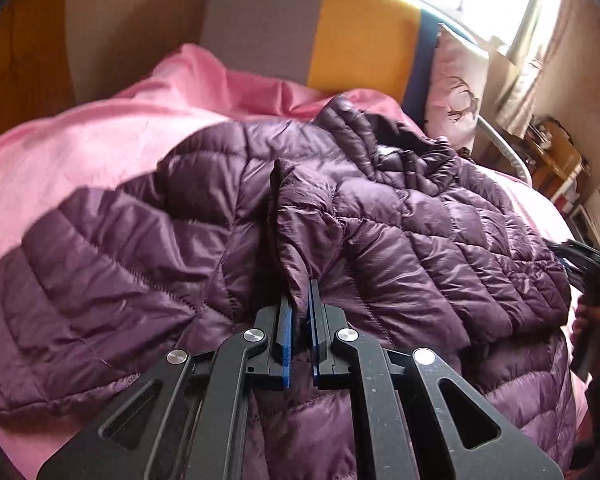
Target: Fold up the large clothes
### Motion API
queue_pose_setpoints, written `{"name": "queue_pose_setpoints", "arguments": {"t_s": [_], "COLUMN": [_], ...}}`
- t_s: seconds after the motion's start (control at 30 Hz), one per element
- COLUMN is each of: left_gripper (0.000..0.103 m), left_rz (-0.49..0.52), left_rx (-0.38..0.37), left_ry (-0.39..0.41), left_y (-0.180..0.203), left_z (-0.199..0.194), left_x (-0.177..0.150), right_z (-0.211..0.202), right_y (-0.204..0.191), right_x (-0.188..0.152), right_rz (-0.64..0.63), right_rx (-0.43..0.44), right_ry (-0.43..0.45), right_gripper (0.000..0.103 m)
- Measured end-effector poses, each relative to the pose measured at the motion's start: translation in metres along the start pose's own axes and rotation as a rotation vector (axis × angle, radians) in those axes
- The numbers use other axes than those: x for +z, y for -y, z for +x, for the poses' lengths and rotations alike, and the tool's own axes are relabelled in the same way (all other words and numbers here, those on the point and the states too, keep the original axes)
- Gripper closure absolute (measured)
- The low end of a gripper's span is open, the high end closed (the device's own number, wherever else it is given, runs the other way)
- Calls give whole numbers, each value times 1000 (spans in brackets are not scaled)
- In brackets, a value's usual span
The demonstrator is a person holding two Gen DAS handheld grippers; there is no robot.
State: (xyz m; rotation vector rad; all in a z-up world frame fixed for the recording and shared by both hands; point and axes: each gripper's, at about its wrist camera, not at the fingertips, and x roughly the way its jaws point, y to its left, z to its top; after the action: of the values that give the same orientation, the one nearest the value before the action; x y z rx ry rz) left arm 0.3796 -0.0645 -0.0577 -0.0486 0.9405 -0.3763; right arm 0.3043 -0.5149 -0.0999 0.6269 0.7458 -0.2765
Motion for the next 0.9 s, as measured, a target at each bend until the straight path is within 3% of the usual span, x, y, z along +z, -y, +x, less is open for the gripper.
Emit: {"name": "queue_pose_setpoints", "arguments": {"t_s": [0.1, 0.13, 0.23, 0.33, 0.43, 0.5, 0.63, 0.67, 0.73, 0.9], "left_gripper": [97, 97, 87, 70, 70, 70, 70, 70, 70, 70], "left_rz": [-39, -49, -75, -117, -155, -127, -16, -14, -73, -103], "left_rx": [-8, -10, 6, 60, 128, 89, 62, 91, 81, 52], "left_ry": [18, 26, 22, 21, 104, 145, 84, 48, 0, 48], "left_y": [-8, -11, -18, -22, -25, -18, 7, 7, -2, -8], "left_z": [-9, -13, -15, -14, -35, -45, -19, -4, 17, 21], "left_x": [-3, -5, -15, -14, -13, -12, -8, -9, -11, -19], "right_z": [-39, -49, -62, -41, -11, 3, 14, 16, 21, 41], "right_y": [-20, -30, -72, -104, -112, -108, -107, -107, -108, -113], "right_x": [-2, -6, -24, -43, -60, -67, -71, -72, -75, -77], "right_rz": [-79, -96, -164, -241, -263, -269, -284, -293, -316, -359], "right_rx": [47, 81, 142, 112, 63, 34, 26, 23, 19, -18], "right_ry": [76, 88, 89, 32, -10, -22, -30, -32, -43, -67], "right_gripper": [41, 34, 28, 28, 26, 26, 14, 12, 8, 3]}}
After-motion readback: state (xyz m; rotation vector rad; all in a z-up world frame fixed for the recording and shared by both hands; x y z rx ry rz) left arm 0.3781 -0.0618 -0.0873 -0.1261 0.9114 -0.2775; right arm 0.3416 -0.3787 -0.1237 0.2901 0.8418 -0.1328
